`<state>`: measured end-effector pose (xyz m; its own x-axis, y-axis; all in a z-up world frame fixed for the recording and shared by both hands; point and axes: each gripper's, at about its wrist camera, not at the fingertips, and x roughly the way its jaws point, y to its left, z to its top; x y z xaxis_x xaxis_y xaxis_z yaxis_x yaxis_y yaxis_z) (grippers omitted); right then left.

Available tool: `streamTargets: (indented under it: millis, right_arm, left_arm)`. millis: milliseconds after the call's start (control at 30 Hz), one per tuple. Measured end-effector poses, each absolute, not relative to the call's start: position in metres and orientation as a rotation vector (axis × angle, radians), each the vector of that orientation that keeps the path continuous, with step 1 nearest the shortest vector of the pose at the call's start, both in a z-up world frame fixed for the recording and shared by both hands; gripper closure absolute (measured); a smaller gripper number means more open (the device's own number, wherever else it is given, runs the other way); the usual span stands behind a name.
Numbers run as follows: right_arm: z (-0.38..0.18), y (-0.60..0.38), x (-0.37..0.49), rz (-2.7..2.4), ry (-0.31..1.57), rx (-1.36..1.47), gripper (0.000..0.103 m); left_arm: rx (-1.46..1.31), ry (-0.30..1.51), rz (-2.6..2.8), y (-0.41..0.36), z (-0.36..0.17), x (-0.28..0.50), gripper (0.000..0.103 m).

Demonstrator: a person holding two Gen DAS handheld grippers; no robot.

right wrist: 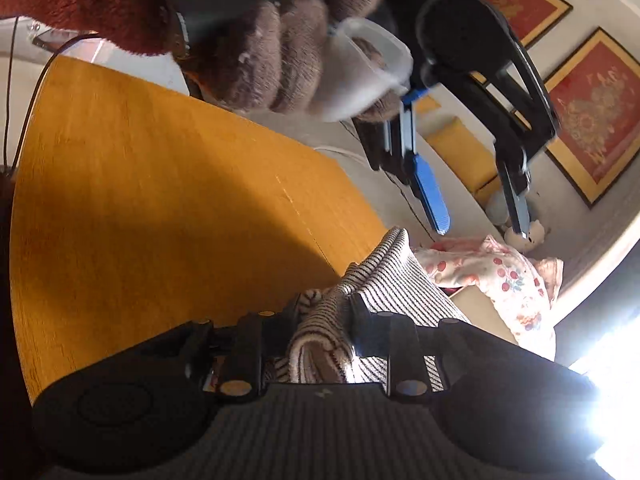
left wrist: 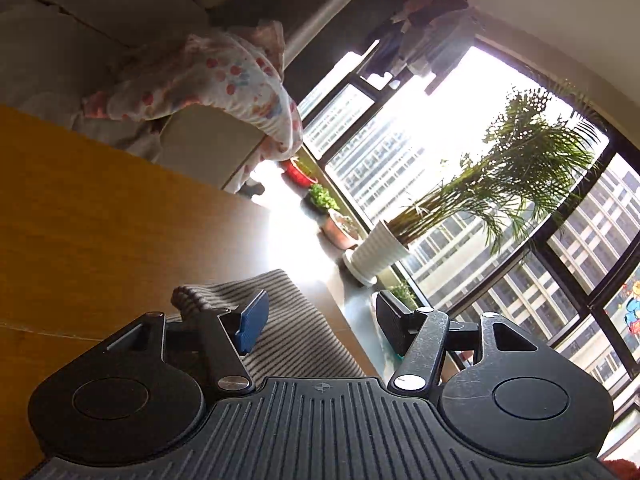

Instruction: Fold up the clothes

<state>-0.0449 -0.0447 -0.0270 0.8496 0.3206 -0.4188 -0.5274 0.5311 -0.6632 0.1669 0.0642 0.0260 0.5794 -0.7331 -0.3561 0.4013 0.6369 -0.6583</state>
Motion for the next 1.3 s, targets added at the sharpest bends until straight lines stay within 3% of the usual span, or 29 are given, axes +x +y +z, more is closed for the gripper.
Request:
streamTargets:
  millis: [100,200,267,333,533,633,1133,1233,1300]
  right_arm:
    - [-0.02,-0.049,-0.049,0.544,0.287,-0.805,0.068]
    - [0.014,-0.074,-0.048,0.634,0.336,-0.569,0.051]
    - [0.038,-0.095,-0.049,0.668,0.327,-0.424,0.022]
    - [0.053,-0.116,-0.046,0.659,0.31,-0.307,0.012]
    - [0.03,-0.141,-0.002,0.471,0.424,-0.24,0.01]
    - [0.003,-0.137,0.015,0.408,0.476,-0.247,0.0]
    - [-0.004,-0.104,0.017,0.345,0.516,-0.348,0.0]
    - [-0.005,-0.101,0.017,0.334,0.517,-0.349,0.0]
    - [-0.006,-0.102,0.016,0.337,0.51,-0.348,0.0]
  left_arm:
    - [-0.52,0.741,-0.66,0.054,0.004,0.177,0.043]
    - [-0.526,0.772,-0.635,0.057,-0.013,0.181,0.048]
    - [-0.539,0.773,-0.632,0.06,-0.015,0.184,0.048]
    - [-0.508,0.772,-0.62,0.06,-0.015,0.185,0.048]
    - [-0.496,0.785,-0.595,0.063,-0.023,0.19,0.049]
    - [-0.489,0.788,-0.596,0.061,-0.023,0.19,0.049]
    - [-0.475,0.767,-0.581,0.057,-0.024,0.183,0.047]
    - [-0.467,0.759,-0.567,0.055,-0.022,0.181,0.045]
    - [-0.454,0.747,-0.554,0.055,-0.017,0.175,0.036]
